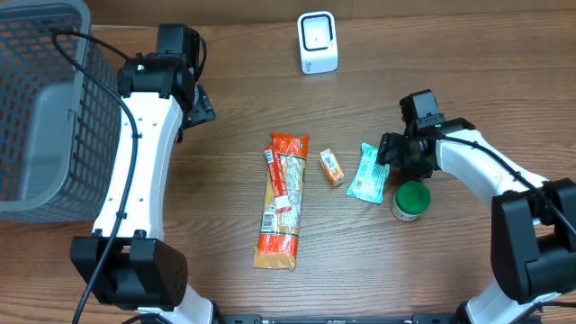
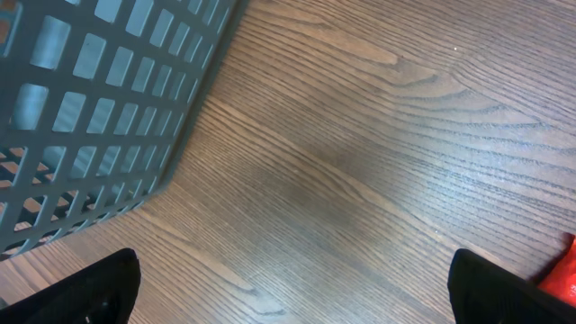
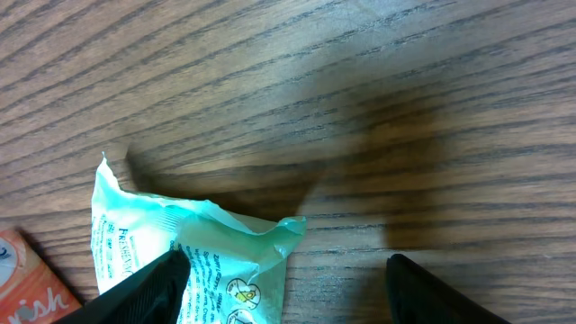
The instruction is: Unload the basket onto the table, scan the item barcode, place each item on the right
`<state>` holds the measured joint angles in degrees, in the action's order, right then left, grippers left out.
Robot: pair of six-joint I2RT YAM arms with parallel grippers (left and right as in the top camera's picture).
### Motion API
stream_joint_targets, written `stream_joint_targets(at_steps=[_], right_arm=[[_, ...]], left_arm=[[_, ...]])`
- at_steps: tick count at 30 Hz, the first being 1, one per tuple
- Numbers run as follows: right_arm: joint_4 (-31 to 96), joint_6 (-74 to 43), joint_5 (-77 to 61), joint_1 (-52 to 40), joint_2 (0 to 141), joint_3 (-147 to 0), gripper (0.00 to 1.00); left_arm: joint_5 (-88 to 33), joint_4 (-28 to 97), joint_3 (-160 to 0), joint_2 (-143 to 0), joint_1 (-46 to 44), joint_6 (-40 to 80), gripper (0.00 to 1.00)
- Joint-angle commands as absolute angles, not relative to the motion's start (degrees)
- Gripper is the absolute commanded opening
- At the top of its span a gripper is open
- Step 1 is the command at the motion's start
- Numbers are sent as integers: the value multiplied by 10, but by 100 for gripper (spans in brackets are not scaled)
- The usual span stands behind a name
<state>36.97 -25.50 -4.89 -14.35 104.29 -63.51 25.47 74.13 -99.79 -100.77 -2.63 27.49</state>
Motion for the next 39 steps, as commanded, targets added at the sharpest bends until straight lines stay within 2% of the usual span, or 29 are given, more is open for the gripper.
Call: stream_joint_targets(at_steps=[1,14,21,27,34,39], right_arm=[[363,-257,-41,-145,1027,-630,73],[361,-257,-42,-145,1027,-630,74],[367,-251,-96,-145,1027,-648,74],[437,-208,-106,-145,1027,-708,75],[575,-174,-99,-134,1009,-796,75],[626,-162,-99,-112,961,-801,74]], left_arm=[[254,741,-1005,-1004,-30,277,100],[254,741,-1005,-1004,-30,277,100],[254,741,-1005,-1004,-30,277,100],[254,741,-1005,-1004,-30,277,100],[254,741,-1005,-1004,-30,277,100],[254,741,-1005,-1004,-30,277,100]])
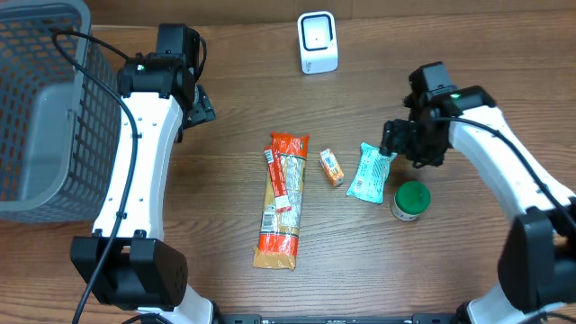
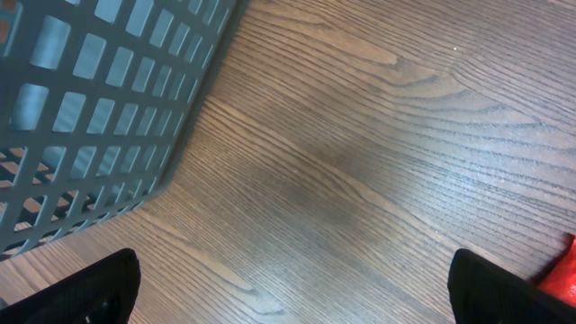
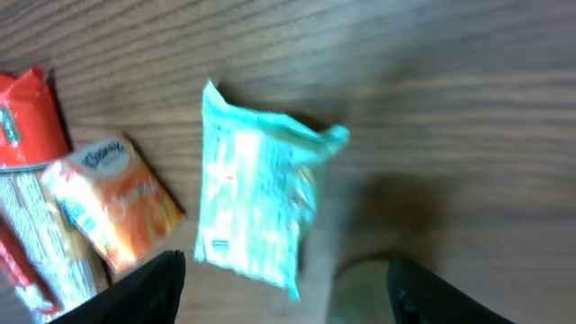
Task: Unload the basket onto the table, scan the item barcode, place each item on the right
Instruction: 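Move the right gripper down toward the green-lidded jar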
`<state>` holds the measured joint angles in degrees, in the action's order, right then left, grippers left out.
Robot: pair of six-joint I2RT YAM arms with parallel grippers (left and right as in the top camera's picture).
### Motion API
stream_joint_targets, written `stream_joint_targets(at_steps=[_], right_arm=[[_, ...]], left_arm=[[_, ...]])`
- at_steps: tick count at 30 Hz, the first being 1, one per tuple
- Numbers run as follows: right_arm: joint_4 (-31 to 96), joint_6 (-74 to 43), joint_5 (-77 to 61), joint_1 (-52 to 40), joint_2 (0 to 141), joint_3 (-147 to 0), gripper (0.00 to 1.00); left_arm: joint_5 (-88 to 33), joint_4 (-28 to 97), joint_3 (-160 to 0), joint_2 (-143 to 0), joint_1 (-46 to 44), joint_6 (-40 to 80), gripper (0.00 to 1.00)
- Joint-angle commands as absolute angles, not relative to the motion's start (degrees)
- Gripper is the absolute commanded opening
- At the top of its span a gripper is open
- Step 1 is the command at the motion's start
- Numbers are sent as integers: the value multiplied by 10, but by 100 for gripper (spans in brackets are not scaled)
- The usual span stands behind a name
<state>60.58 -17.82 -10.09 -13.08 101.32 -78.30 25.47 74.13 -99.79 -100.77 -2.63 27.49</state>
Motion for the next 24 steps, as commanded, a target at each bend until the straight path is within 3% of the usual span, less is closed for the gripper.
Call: stream_joint_targets(at_steps=[1,7,11,13,15,24], right_arm=[[636,-162,-99,-109,951,-801,73],[703,-212,-89,-102,907,-801,73],[747,-297,-4,-114,907,-795,74],[757,-331,34,-122,907,-788,80],[748,-346,38,-130,907,-781,100],[738,-409,0,-135,908,-753,96]], left_arm=[[254,741,-1005,-1004,-30,277,100],[254,741,-1005,-1004,-30,277,100],[254,741,-1005,-1004,-30,277,100],[254,741,-1005,-1004,-30,277,100],[254,741,-1005,-1004,-30,277,100],[254,741,-1005,-1004,-30,277,100]])
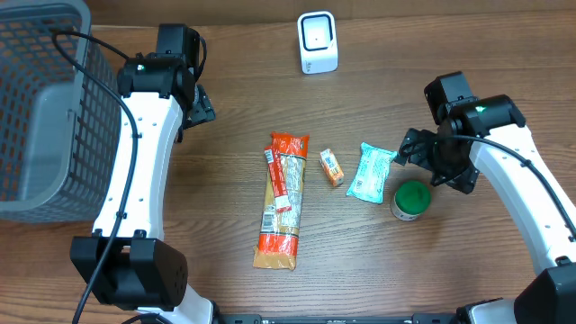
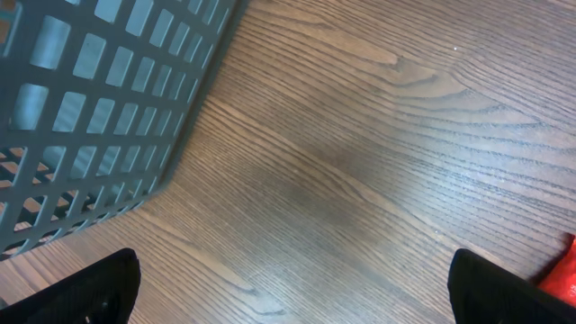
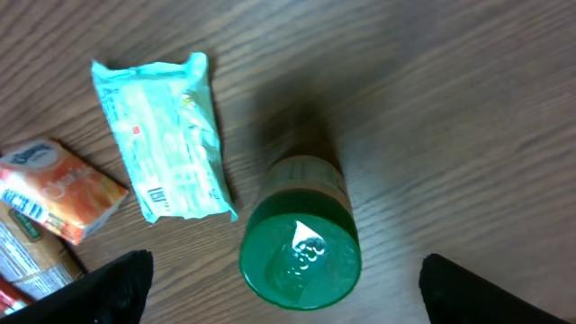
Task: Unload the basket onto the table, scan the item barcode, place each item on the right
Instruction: 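Move the right gripper down toward the green-lidded jar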
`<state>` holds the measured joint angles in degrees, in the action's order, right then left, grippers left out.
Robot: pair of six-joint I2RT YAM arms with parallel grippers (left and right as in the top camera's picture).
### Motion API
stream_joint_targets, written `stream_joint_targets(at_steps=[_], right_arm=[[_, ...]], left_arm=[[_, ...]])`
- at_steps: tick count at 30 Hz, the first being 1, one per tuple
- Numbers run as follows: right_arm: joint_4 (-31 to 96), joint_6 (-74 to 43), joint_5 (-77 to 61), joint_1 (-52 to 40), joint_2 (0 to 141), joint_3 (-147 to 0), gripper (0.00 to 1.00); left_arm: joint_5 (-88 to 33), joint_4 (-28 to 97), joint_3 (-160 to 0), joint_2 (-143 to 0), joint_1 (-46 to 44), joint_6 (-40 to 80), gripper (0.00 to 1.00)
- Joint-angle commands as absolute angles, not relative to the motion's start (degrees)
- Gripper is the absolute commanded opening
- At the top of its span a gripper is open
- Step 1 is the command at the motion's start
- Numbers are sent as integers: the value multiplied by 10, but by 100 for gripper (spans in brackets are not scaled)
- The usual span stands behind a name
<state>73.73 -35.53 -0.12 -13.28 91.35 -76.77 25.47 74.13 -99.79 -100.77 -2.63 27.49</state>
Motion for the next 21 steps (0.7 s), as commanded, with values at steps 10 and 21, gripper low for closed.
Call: stream_joint_targets(at_steps=[10,21], right_arm=[[670,-485,-1,-179,908,-661,91],[631,-484,19,-203,908,-619,83]], left_arm=[[254,741,-1005,-1004,-30,277,100],[254,741,-1005,-1004,-30,277,100]])
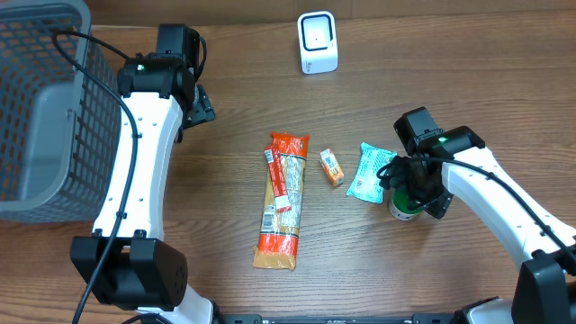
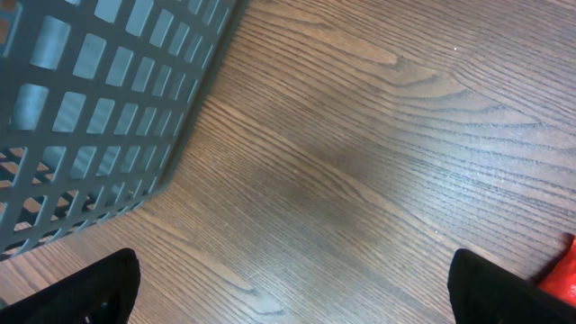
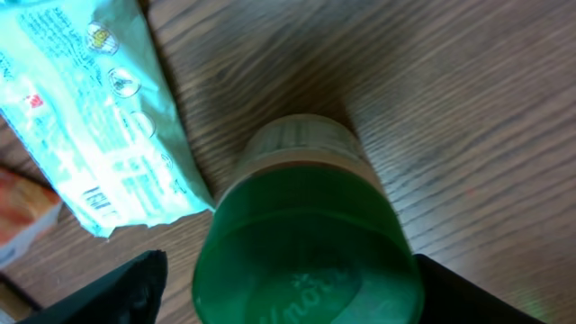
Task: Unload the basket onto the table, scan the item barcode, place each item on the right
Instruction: 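Move the right gripper down toward the green-lidded jar, then lower the right gripper around the green jar and close it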
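Note:
A jar with a green lid (image 3: 306, 225) stands upright on the table, mostly hidden under my right gripper (image 1: 412, 191) in the overhead view. That gripper (image 3: 297, 292) is open and low over the lid, one finger on each side of it. A teal packet (image 1: 367, 173) lies just left of the jar. The white barcode scanner (image 1: 317, 42) stands at the table's far edge. My left gripper (image 2: 292, 288) is open over bare wood by the basket, holding nothing.
A small orange box (image 1: 331, 167) and a long red and orange packet (image 1: 282, 200) lie in the middle of the table. A grey mesh basket (image 1: 40, 117) fills the far left, its wall (image 2: 99, 108) close to my left gripper.
My right gripper has come down and slightly left, from above and right of the green-lidded jar to closely astride its lid. The left arm and the items have not moved.
My right gripper was first low at the teal packet's far end, open. It then stood higher over the packet and orange box, then over the green-lidded jar, and now sits open around the lid. The left arm stayed still throughout.

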`<state>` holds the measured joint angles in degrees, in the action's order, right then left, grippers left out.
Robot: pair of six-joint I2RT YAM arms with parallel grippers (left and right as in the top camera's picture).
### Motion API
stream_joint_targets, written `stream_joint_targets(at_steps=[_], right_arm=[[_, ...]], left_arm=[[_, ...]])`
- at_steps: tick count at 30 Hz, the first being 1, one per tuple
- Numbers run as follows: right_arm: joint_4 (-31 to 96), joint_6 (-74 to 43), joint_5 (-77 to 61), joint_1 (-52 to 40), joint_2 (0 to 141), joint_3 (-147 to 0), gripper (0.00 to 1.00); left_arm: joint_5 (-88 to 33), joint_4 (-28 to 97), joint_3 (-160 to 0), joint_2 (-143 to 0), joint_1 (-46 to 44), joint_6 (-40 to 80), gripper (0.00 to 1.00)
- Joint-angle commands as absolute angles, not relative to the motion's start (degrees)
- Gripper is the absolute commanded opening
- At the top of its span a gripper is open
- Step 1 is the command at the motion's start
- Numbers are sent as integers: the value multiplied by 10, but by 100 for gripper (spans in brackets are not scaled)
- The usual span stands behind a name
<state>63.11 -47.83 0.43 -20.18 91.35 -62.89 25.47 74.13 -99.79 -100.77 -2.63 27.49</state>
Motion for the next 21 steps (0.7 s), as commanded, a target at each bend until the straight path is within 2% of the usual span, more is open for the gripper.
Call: stream_joint_targets(at_steps=[1,7,9,13,18,21], right_arm=[[629,-484,19,-203,908,-614,82],[616,-473,28,-203,908,-594,78],[615,-433,30,-203,908,-595,77],[615,-334,30,-202,908,-595,64],[616,-274,71,-202,908,-595,65],[611,-265,109,-202,908,-595,75]], left_arm=[[254,741,-1005,-1004,-30,277,100],[254,741,-1005,-1004,-30,277,100],[254,741,-1005,-1004,-30,277,100],[254,741,-1005,-1004,-30,277,100],[254,741,-1005,-1004,-30,277,100],[254,741,-1005,-1004,-30,277,99]])
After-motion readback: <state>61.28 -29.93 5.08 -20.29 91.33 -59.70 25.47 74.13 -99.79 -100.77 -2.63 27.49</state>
